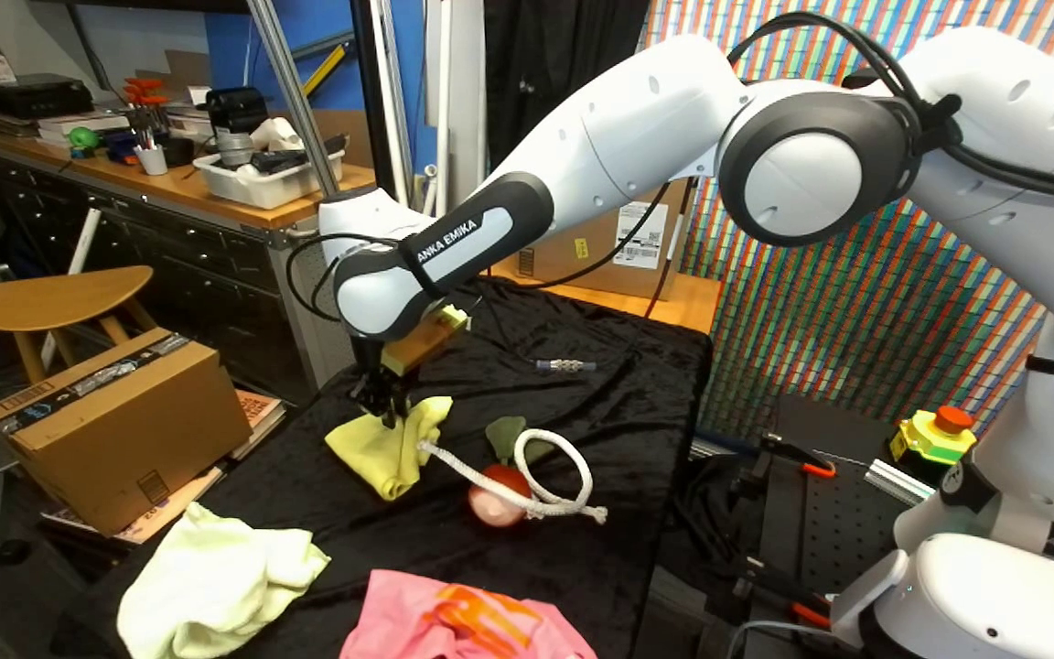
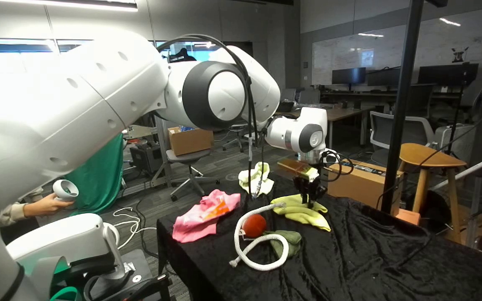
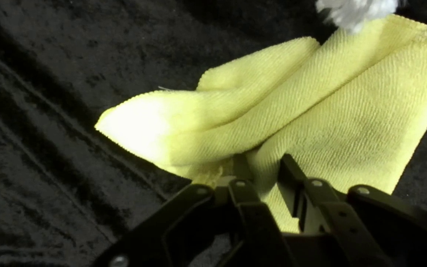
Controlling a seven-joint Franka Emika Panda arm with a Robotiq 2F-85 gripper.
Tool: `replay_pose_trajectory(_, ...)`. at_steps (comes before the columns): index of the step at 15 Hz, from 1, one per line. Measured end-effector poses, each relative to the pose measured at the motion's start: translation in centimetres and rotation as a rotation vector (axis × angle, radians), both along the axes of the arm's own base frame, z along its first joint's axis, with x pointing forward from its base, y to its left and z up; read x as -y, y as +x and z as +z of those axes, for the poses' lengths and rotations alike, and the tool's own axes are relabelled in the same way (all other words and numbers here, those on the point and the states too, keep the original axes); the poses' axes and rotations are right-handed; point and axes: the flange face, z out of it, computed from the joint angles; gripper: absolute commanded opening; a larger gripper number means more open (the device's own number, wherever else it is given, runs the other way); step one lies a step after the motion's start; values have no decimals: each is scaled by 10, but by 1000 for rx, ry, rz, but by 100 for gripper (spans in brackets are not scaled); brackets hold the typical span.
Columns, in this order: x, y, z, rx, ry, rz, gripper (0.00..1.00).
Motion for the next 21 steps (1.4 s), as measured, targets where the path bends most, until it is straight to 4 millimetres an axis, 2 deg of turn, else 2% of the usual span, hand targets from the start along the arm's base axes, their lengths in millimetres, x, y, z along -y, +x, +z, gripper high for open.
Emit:
replay_pose_trajectory(2, -1, 0, 0, -2, 1, 1, 1)
replay_pose_trajectory(6, -4, -1, -2, -5, 5, 5, 8)
replay_pose_trajectory(10, -12, 0, 9, 24, 19, 39, 7)
replay_pose_trajectory(12, -20, 0, 29, 83, 33, 63, 7)
replay_pose_trajectory(15, -31, -8, 71, 195, 52, 94, 7)
replay_pose_trajectory(21, -31, -41, 142, 380, 85, 112, 7)
